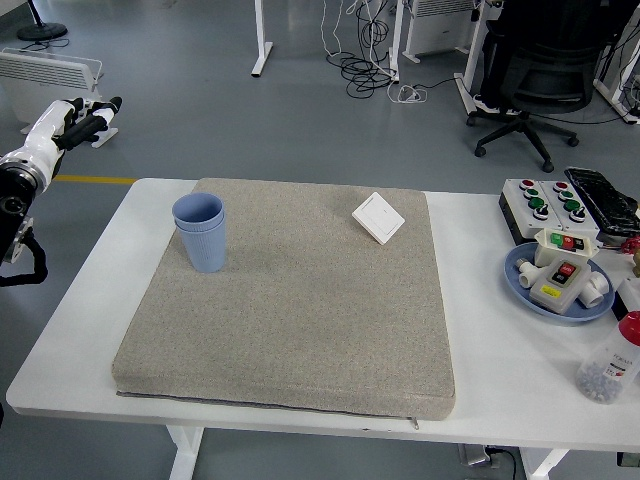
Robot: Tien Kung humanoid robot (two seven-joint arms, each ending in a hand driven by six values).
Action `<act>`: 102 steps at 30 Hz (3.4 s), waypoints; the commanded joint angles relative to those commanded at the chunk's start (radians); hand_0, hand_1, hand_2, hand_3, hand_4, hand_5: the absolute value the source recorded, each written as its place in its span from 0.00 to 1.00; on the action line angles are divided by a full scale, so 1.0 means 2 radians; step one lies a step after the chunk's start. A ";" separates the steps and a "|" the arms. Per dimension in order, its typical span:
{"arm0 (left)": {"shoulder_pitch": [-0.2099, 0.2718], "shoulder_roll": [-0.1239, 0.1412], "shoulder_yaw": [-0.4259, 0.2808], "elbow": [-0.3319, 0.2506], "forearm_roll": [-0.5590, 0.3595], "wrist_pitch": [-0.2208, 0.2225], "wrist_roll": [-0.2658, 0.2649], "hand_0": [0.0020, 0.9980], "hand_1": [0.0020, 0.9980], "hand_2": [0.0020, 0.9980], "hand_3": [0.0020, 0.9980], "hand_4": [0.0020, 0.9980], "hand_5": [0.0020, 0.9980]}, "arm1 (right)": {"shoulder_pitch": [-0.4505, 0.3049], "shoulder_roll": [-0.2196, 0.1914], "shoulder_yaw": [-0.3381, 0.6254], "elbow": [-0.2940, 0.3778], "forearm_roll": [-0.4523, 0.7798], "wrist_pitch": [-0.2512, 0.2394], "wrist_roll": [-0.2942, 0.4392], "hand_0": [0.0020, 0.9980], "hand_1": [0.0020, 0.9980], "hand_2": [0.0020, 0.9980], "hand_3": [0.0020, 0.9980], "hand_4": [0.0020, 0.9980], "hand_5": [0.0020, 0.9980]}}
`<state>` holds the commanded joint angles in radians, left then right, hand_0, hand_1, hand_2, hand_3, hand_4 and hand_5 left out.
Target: Push cup pick cup insert cup
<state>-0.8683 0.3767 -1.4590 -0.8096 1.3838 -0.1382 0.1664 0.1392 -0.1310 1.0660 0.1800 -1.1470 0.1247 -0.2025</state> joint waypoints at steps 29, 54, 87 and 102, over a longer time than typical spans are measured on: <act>0.223 -0.061 -0.073 -0.124 -0.318 -0.004 -0.103 0.88 0.89 0.99 0.93 0.69 1.00 | 0.001 0.005 0.015 0.000 -0.012 -0.003 0.002 0.77 0.68 0.67 0.57 0.13 0.47; 0.337 -0.188 -0.177 -0.205 -0.251 -0.011 -0.085 0.88 0.89 0.96 0.90 0.65 1.00 | 0.004 0.006 0.025 0.000 -0.023 -0.002 0.001 0.77 0.68 0.67 0.57 0.13 0.47; 0.352 -0.188 -0.180 -0.222 -0.255 0.010 -0.083 0.87 0.88 0.95 0.89 0.63 1.00 | 0.006 0.004 0.029 0.000 -0.031 -0.002 0.002 0.77 0.68 0.67 0.57 0.12 0.48; 0.361 -0.188 -0.181 -0.223 -0.251 0.014 -0.085 0.87 0.88 0.95 0.88 0.63 1.00 | 0.000 0.002 0.024 0.000 -0.031 -0.001 0.001 0.77 0.68 0.67 0.57 0.12 0.48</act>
<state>-0.1459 0.0000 -1.8217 -1.2555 0.8822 -0.1092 -0.0033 0.1384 -0.1268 1.1147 0.1800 -1.2095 0.1232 -0.2010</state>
